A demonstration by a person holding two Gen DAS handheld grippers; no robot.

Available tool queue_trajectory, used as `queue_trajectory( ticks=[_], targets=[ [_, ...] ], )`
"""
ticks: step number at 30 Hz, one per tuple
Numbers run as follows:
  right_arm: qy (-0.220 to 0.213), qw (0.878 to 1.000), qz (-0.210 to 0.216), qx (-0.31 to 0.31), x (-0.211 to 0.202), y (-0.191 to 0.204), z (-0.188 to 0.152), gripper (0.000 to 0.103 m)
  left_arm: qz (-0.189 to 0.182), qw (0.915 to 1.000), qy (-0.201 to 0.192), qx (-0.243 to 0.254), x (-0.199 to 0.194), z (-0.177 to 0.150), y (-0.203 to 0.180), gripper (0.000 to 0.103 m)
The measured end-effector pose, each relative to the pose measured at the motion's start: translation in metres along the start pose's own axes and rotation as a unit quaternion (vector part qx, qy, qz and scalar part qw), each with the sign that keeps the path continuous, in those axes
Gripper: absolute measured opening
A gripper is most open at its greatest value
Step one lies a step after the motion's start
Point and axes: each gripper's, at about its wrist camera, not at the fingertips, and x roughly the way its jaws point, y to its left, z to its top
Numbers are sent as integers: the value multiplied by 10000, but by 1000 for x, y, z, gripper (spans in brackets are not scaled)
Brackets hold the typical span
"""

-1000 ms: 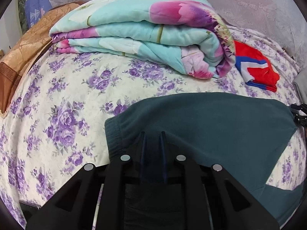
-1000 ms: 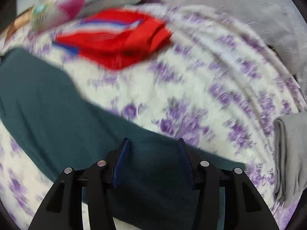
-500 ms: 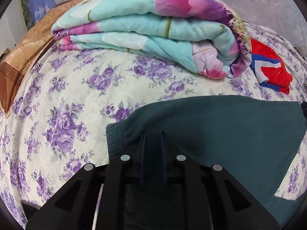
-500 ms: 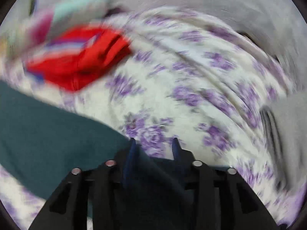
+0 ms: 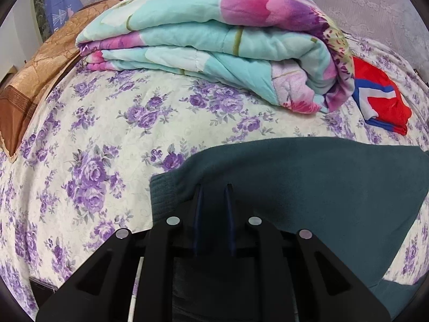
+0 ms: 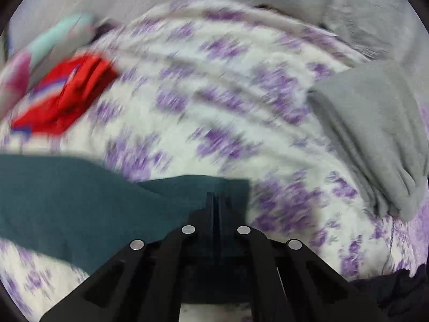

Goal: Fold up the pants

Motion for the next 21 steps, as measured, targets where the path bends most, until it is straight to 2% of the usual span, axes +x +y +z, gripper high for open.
queue_trajectory(
  ticks=[2,3,4,5,6,8,9,10,12,14,15,17,21],
  targets=[
    [454,9952,-847,-175,24,-4,-7,6,-40,10000,30,-86,3,1,4,15],
    [515,9938,-919,-340,28,-1,-10,6,-70,9999,44,-119,5,2,5,15],
    [312,9932,-1017,-475,19,3,-11,6,-78,9999,46,-119,4,2,5,15],
    [154,9950,-907,-384,9,3,-9,6,-85,9999,45,-76,3,3,5,15],
    [-53,9970,-736,-246,-3,3,-7,11,-84,10000,36,16,1,3,3,15],
    [-567,9975,-332,-241,-34,14,-1,38,-98,9997,-42,224,-4,5,3,18],
    [-693,9971,-110,-307,-42,22,1,55,-118,9995,-70,293,-6,6,4,21],
    [-749,9954,300,-511,-50,41,7,60,-153,9989,-123,414,-10,7,5,29],
    [-860,9879,807,-1012,-63,83,10,61,-168,9980,-232,564,-14,10,6,46],
    [-896,9780,1278,-1385,-71,121,14,67,-190,9973,-302,638,-16,14,8,54],
    [-866,9713,1540,-1591,-73,145,16,70,-272,9968,-292,687,-14,17,10,55],
    [-782,9635,1696,-1919,-71,186,21,72,-326,9959,-203,817,-9,20,7,56],
    [-519,9491,1580,-2675,-57,246,18,72,-237,9872,189,1564,14,26,-9,57]
  ],
)
